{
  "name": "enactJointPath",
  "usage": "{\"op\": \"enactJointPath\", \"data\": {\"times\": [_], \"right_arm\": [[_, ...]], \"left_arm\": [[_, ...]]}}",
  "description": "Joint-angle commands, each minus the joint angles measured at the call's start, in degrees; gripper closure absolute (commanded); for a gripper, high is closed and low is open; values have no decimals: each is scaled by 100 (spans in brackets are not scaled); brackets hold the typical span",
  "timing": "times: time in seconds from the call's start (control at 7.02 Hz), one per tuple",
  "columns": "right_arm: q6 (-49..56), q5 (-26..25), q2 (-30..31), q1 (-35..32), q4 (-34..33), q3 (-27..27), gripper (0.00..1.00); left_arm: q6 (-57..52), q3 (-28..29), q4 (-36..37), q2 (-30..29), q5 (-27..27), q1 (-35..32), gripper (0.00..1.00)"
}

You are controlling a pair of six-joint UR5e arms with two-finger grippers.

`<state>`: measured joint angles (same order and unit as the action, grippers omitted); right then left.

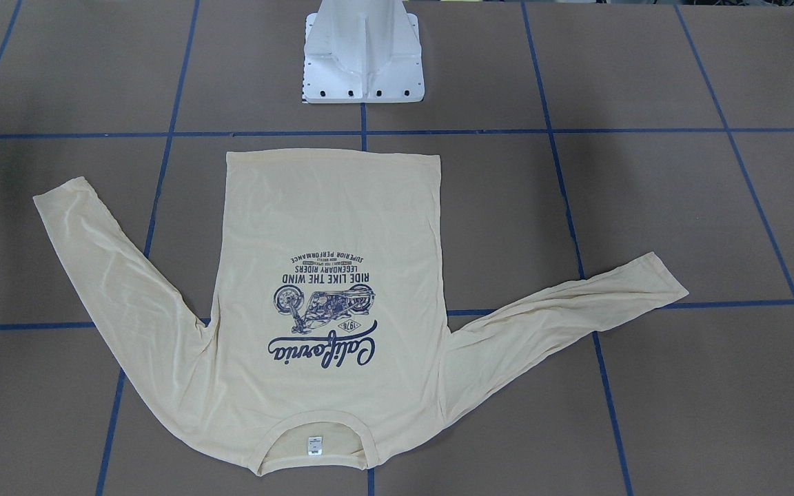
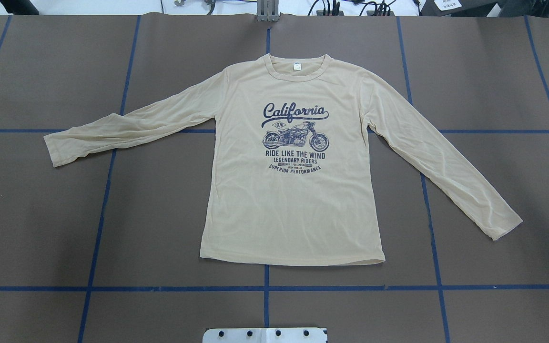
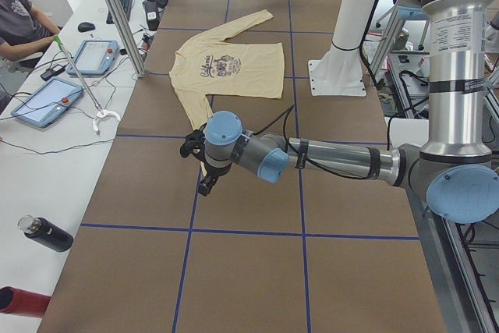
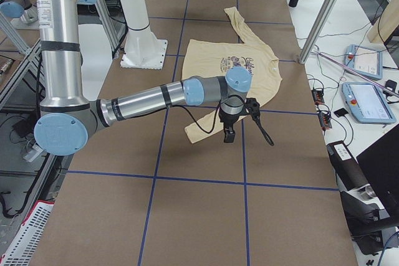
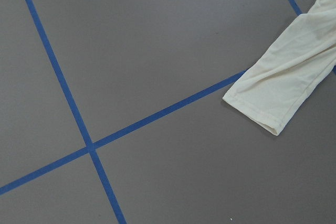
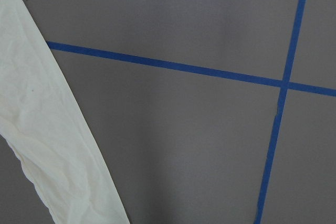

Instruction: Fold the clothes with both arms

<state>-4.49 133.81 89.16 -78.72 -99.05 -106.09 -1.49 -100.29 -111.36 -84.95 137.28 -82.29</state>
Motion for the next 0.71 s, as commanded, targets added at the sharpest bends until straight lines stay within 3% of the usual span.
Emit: {"op": "enactJointPath", "data": {"times": [0.0, 0.57], "right_arm": [[-8, 5, 14, -12, 0, 9, 0], [-60, 6, -4, -4, -9, -360, 0]], "left_arm": [[-27, -182, 0, 4, 9, -59, 1], [26, -131, -96, 22, 70, -59, 1]]}}
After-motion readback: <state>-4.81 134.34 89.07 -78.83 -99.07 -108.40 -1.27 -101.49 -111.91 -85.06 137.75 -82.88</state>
